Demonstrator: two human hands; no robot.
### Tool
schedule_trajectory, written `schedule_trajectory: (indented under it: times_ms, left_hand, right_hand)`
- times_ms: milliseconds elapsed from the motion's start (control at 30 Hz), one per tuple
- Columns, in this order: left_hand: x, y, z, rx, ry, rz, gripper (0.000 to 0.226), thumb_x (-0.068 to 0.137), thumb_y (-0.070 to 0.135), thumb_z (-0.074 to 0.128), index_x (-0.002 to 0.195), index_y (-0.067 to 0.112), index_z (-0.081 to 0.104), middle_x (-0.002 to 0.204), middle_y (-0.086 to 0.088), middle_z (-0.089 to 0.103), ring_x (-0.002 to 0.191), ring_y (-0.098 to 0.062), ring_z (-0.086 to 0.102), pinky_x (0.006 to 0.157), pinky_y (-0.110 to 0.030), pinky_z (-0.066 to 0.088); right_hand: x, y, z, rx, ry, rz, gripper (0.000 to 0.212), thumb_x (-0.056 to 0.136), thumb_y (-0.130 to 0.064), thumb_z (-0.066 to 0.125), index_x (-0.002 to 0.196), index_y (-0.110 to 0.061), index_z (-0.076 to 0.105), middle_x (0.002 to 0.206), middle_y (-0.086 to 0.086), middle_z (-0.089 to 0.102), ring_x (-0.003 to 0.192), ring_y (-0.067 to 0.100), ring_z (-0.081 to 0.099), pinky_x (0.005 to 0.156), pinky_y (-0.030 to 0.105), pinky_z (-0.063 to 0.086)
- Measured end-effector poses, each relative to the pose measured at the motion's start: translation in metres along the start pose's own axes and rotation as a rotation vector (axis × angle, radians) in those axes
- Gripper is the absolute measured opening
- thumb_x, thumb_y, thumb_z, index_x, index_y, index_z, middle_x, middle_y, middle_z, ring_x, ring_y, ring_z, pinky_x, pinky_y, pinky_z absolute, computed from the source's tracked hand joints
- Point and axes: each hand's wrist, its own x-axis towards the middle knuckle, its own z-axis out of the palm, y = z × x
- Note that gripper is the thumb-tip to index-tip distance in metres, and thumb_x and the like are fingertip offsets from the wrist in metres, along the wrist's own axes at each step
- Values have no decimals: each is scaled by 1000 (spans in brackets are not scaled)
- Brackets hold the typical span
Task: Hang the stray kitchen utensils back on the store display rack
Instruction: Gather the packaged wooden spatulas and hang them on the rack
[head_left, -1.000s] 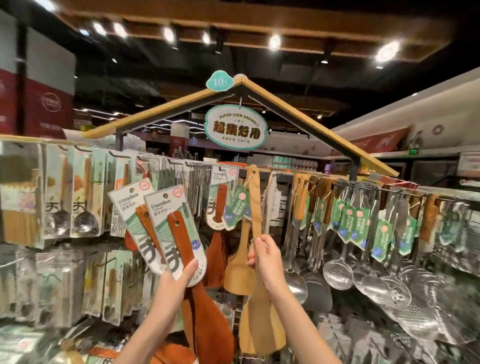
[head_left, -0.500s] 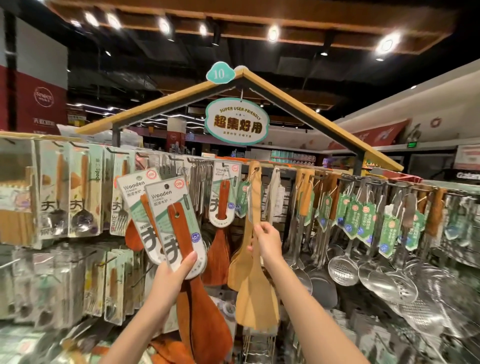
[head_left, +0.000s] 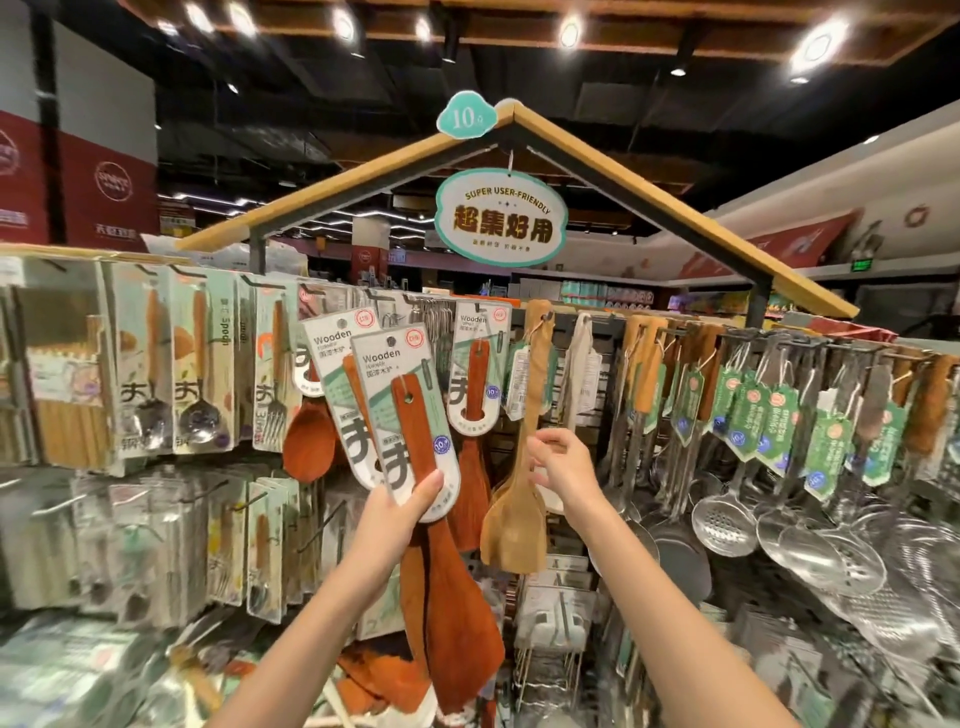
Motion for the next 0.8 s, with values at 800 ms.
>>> schedule_trajectory:
  times_ms: [800]
  left_hand:
    - [19,-15,-10,68,-20,46,38,75,55,52,67,25,74,43,9,47,42,1,41,46,-12,32]
  right_hand:
    - [-23,-54,48,113,-148,-238,19,88,-8,63,104,-16,55,96,2,70,80,12,70,66,22,57]
